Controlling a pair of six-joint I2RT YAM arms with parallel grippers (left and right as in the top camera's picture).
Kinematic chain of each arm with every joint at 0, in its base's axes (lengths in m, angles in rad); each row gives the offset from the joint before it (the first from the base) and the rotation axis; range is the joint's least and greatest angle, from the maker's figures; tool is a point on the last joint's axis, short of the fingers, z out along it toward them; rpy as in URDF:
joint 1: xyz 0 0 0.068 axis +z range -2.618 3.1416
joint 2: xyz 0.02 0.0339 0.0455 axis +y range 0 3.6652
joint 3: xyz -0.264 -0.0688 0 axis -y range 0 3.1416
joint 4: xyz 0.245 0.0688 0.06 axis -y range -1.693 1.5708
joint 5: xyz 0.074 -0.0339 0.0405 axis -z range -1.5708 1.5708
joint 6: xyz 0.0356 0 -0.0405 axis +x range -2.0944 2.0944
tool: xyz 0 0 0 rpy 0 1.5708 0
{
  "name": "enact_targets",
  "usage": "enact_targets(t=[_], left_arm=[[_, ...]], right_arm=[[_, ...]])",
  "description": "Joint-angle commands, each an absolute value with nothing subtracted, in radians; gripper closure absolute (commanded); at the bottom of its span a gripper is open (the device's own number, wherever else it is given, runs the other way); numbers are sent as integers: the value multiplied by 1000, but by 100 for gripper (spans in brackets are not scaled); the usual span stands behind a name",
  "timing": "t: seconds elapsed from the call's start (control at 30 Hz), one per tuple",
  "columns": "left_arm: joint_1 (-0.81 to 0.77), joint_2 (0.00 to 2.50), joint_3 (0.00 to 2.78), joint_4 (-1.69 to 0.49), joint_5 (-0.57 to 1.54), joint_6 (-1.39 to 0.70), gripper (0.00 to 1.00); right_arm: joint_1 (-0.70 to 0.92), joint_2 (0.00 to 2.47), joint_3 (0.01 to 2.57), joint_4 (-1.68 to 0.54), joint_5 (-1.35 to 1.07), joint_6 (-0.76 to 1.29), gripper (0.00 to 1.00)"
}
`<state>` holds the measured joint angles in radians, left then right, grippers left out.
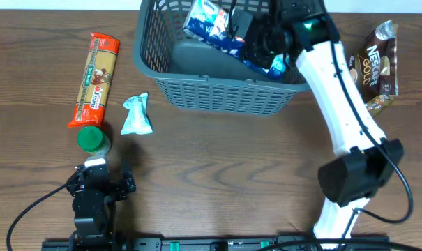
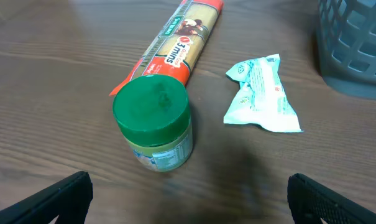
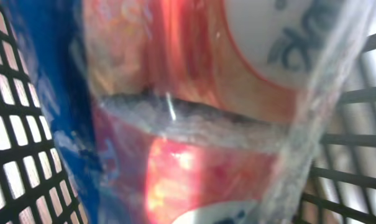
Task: Pack container
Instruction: 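Lift the tissue packs over the basket and release them inside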
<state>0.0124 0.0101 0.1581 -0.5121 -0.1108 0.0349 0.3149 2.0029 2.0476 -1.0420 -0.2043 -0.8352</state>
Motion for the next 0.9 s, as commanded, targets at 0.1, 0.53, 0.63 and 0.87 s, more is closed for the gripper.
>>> enact_targets(t=[0.1,0.53,0.63,0.87], left_arm=[[17,4,141,-510,-113,52,1],[17,4,141,-510,-113,52,1],[17,4,141,-510,-113,52,1],[17,4,141,-510,-113,52,2]], right_arm=[[308,2021,2067,-1065,-214,-851,99],[308,2022,2067,-1086,-213,-846,34],[309,2022,2067,-1083,-213,-836,31],[309,1993,2071,-991,-155,-566,1]])
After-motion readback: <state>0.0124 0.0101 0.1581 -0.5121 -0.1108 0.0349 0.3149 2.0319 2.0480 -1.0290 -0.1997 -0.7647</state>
